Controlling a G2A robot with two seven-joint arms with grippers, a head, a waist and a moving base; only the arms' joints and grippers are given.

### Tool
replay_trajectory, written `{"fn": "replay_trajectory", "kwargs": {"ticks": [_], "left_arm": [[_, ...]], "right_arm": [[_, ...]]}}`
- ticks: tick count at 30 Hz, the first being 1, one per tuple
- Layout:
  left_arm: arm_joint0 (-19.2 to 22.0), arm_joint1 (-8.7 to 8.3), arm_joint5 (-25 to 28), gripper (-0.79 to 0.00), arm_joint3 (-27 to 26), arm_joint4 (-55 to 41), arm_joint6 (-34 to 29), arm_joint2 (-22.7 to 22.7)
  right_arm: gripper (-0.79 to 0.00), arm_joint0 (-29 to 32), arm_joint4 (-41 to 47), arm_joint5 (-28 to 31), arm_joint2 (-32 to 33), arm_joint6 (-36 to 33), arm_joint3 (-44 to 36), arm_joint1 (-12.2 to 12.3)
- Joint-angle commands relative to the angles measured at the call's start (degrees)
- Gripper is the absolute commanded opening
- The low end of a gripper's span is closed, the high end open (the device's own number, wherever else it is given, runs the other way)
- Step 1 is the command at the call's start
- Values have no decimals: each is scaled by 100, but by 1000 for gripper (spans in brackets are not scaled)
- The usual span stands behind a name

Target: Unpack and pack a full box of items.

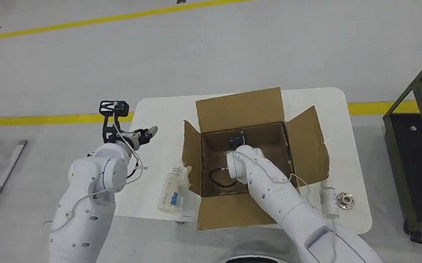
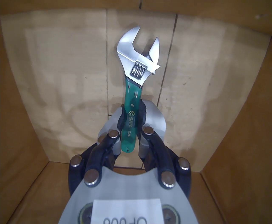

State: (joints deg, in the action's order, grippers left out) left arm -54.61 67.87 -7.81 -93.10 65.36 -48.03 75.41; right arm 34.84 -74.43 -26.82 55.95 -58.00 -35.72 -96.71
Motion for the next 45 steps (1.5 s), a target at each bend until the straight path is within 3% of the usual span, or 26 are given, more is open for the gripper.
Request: {"fn": "replay_trajectory", "kwargs": {"ticks": [1,8,19,22,27,35,42,45], "left_arm": [[0,0,0,0,0,0,0,0],[0,0,0,0,0,0,0,0],[0,0,0,0,0,0,0,0],[0,0,0,0,0,0,0,0],[0,0,0,0,0,0,0,0],[0,0,0,0,0,0,0,0],[0,0,0,0,0,0,0,0],[0,0,0,0,0,0,0,0]], "right_arm": [[-785,20,-31,38,27,-18,-117,16],[-785,310,-418,190,167,-348,-1066,158],[-785,1759,-675,1006,1284,-1148,-4122,606],[-785,2177,47,1514,1768,-1058,-4766,680],[-785,2554,413,2019,2313,-927,-5182,798],[-785,3232,2673,3491,3377,-170,-5893,935],[-785,3260,4155,4541,3912,-95,-5426,1069],[-785,3136,4439,4623,3893,-143,-5099,1093]]}}
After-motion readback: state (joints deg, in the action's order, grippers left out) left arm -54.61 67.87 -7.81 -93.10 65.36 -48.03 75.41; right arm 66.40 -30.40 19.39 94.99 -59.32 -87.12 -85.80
